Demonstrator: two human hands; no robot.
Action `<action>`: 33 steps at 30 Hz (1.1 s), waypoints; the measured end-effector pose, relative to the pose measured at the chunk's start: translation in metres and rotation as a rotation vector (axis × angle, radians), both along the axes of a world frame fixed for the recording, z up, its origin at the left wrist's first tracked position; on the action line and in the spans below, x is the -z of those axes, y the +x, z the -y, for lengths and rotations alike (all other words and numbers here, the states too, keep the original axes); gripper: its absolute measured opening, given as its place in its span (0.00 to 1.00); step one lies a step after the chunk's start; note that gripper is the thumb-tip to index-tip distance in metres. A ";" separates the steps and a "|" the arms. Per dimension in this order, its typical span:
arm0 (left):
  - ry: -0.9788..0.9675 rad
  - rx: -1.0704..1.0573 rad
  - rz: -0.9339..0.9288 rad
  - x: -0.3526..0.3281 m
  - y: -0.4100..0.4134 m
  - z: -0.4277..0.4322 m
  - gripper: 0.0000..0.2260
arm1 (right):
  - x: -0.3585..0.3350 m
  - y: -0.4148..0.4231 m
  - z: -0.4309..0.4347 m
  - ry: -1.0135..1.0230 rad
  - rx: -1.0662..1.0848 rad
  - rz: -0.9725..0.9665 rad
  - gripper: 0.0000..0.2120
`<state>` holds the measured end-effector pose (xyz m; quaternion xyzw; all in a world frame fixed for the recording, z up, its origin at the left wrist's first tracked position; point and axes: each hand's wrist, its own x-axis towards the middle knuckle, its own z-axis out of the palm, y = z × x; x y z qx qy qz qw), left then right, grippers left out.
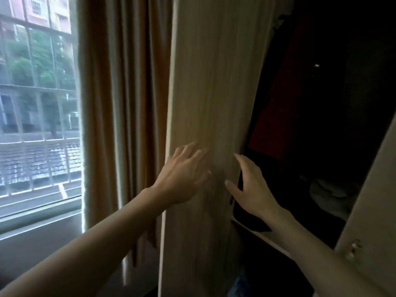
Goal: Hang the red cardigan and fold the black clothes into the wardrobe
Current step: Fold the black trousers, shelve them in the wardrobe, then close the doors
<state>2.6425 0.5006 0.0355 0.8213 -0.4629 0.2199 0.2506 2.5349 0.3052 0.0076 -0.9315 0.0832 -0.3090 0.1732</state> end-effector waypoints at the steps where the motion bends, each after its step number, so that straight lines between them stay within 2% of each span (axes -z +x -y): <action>1: -0.016 -0.008 0.036 -0.004 0.005 -0.011 0.28 | -0.002 0.008 -0.010 0.005 -0.004 -0.001 0.37; 6: -0.133 -0.060 0.159 -0.025 0.033 -0.053 0.30 | -0.007 0.047 -0.062 0.075 -0.050 0.009 0.38; 9: -0.204 -0.072 0.068 -0.035 0.051 -0.061 0.35 | -0.002 0.068 -0.088 0.127 -0.029 -0.044 0.41; 11: -0.216 -0.011 -0.021 -0.040 0.064 -0.061 0.36 | 0.008 0.081 -0.101 0.128 -0.018 -0.102 0.44; 15: -0.255 0.189 -0.120 -0.046 0.086 -0.058 0.30 | 0.028 0.100 -0.116 0.154 -0.002 -0.141 0.48; 23: -0.359 0.341 -0.221 -0.034 0.119 -0.053 0.38 | 0.039 0.108 -0.122 0.204 0.066 -0.105 0.47; 26: -0.380 0.440 -0.302 -0.025 0.120 -0.048 0.41 | 0.036 0.100 -0.122 0.194 0.077 -0.104 0.46; 30: -0.428 0.534 -0.301 -0.021 0.107 -0.040 0.39 | 0.038 0.088 -0.119 0.247 0.130 -0.076 0.52; 33: -0.442 0.620 -0.322 -0.022 0.092 -0.034 0.37 | 0.039 0.075 -0.117 0.265 0.173 -0.024 0.52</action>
